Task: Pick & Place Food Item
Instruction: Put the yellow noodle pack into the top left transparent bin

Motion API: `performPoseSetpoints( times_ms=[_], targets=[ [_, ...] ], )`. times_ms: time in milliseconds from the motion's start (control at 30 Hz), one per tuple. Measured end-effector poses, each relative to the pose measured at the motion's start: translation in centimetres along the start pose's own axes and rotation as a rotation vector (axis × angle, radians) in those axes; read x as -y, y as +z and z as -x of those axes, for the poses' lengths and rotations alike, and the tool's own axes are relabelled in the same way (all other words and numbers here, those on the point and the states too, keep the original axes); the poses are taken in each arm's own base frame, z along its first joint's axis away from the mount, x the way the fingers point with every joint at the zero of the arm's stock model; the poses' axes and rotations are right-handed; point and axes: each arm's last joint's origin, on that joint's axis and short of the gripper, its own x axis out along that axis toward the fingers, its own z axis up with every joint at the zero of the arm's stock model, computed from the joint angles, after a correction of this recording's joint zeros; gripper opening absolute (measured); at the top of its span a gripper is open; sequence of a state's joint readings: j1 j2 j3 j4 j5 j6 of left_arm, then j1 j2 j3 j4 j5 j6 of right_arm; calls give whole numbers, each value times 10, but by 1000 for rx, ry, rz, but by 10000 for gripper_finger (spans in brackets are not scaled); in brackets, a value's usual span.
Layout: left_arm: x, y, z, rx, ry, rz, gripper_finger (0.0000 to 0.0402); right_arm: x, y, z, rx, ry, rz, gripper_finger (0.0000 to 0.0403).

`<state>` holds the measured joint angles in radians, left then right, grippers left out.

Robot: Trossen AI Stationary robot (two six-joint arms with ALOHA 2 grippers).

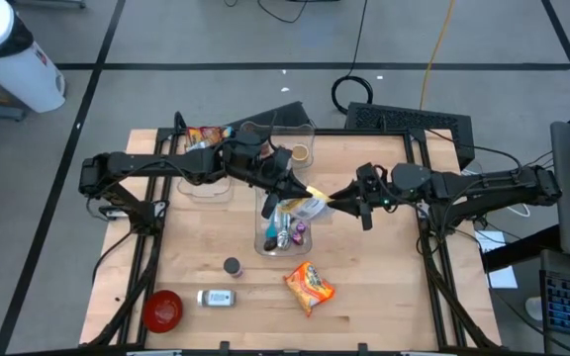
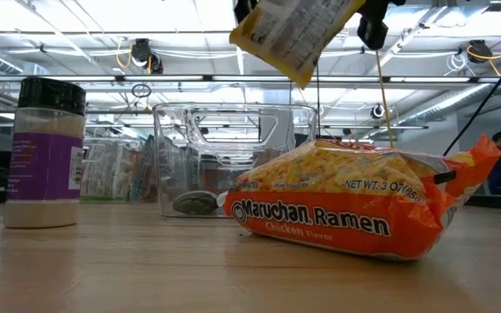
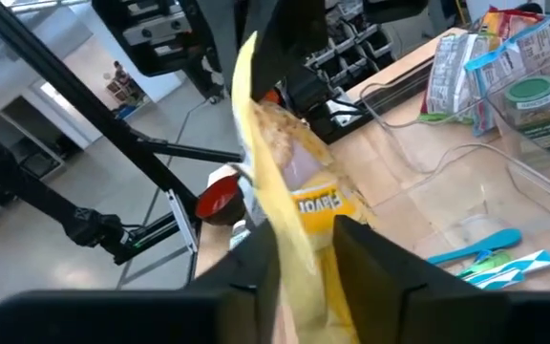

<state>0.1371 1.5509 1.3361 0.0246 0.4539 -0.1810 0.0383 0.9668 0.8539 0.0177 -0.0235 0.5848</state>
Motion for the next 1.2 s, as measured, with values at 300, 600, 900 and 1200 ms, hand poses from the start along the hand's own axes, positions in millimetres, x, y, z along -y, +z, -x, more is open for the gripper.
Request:
performPoseSetpoints(
  times_ms=[300, 600, 900, 1200],
  targets=[
    [0, 0, 0, 2, 10, -3, 24, 0, 0, 0, 2, 6, 28, 9],
    [-7, 5, 4, 28, -21, 11, 58, 0, -1, -2, -4, 3, 9, 1],
    [-8, 16, 8, 45, -12, 6, 143, 5, -11, -20, -95, 35, -28, 0],
    [4, 43, 17, -84, 34, -81, 188, 12, -9, -41, -101, 152, -50, 0]
  ],
)
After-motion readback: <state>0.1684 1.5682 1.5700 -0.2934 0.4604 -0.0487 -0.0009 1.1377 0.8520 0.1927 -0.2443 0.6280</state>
